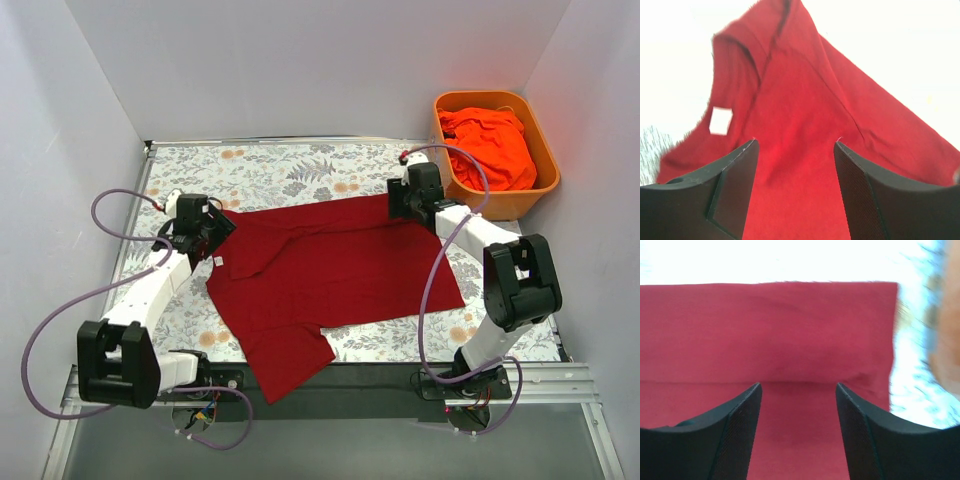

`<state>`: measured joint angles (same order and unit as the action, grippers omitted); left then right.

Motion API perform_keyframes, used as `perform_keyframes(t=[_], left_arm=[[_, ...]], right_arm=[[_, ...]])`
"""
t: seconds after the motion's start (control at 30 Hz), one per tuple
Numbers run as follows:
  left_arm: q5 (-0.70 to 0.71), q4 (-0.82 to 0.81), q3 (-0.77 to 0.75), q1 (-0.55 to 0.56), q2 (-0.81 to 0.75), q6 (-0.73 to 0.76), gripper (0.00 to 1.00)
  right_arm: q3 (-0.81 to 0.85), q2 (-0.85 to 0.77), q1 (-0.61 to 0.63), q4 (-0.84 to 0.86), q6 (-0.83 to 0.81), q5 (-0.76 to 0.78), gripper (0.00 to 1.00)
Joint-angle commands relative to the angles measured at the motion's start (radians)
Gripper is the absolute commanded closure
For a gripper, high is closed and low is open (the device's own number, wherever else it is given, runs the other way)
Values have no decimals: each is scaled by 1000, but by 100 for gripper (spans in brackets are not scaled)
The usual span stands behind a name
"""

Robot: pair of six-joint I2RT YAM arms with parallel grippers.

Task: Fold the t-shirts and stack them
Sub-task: Fold the tshirt

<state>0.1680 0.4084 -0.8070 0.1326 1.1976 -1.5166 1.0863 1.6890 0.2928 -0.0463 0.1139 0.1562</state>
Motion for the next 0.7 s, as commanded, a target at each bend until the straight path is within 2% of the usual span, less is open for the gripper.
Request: perform_keyframes(t=[0.0, 0.1, 0.2, 0.23, 0.33, 0.47, 0.6, 0.67], left_arm=[[45, -52, -47, -42, 85, 87, 43], [34, -86, -90, -79, 176, 117, 43], [-5, -100, -145, -93, 270, 153, 43], [-10, -103, -158, -93, 292, 173, 43], [-24, -108, -196, -97, 348, 196, 43], [-36, -114, -198, -99, 370, 207, 44], [-96, -118, -179, -99, 376, 202, 46], [-130, -118, -163, -99, 372, 194, 50]], right_arm=[[37, -12, 37, 63, 7, -61, 44], [70, 24, 54, 63, 0, -148, 47], [105, 63, 78, 63, -16, -280, 56], [115, 70, 89, 63, -22, -350, 57], [156, 104, 163, 62, -103, -434, 57], [213, 165, 294, 48, -206, -483, 56], [250, 207, 353, 48, -207, -486, 55], [259, 215, 382, 48, -206, -494, 55]])
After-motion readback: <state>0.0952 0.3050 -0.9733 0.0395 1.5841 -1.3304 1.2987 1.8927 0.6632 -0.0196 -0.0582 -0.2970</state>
